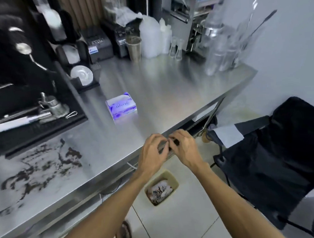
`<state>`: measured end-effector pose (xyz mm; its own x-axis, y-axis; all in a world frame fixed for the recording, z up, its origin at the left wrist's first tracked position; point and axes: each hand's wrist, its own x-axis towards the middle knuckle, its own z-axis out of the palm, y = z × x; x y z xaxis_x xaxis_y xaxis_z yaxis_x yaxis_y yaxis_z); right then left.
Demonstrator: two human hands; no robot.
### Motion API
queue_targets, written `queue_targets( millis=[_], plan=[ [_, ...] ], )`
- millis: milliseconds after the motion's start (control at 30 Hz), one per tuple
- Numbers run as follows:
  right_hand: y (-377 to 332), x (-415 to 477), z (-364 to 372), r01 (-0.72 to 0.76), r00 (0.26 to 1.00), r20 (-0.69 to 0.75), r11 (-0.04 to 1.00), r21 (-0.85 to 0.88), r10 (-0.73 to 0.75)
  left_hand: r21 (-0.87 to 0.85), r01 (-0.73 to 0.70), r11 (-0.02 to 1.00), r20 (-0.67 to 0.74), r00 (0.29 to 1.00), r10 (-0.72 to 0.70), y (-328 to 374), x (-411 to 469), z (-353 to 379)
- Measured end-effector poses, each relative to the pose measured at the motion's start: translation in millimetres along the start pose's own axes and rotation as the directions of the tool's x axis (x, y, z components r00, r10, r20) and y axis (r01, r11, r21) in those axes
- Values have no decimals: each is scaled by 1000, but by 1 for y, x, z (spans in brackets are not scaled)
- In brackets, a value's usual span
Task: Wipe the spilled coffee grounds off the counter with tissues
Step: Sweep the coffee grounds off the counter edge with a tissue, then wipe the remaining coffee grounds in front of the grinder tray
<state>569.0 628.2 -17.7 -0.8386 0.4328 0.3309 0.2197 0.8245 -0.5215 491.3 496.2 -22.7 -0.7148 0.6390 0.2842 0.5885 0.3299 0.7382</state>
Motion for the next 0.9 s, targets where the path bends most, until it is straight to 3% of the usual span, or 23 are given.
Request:
queue_targets(
  millis=[200, 300, 400, 467, 600, 733, 800, 900],
  plan=[
    [-54, 76, 19, 75, 997, -4, 996, -50, -75, 83, 200, 976, -210, 961, -179, -48, 49, -71],
    [-79, 113, 40, 128, 991, 37, 988, -84, -125, 111, 342, 933, -207, 926, -315, -81, 75, -107],
    [-97, 153, 61, 139, 989, 58, 987, -76, -135, 84, 395, 915, -125, 915, -383, -111, 102, -134],
    [-102, 177, 77, 134, 988, 83, 989, -66, -129, 87, 407, 909, -27, 913, -407, -127, 119, -142],
    [-104, 220, 98, 150, 958, 265, 979, -139, -110, 129, 356, 926, 129, 920, -371, -150, 146, -142],
    [-99, 240, 108, 164, 930, 349, 979, -122, -113, 126, 251, 960, 180, 946, -270, -161, 158, -133],
    [-101, 242, 105, 112, 949, 295, 994, 0, -107, 142, 241, 960, 171, 949, -263, -164, 160, -130],
    [-111, 246, 86, 38, 993, 103, 980, 195, -59, 170, 225, 959, 201, 945, -257, -171, 162, -129]
  ],
)
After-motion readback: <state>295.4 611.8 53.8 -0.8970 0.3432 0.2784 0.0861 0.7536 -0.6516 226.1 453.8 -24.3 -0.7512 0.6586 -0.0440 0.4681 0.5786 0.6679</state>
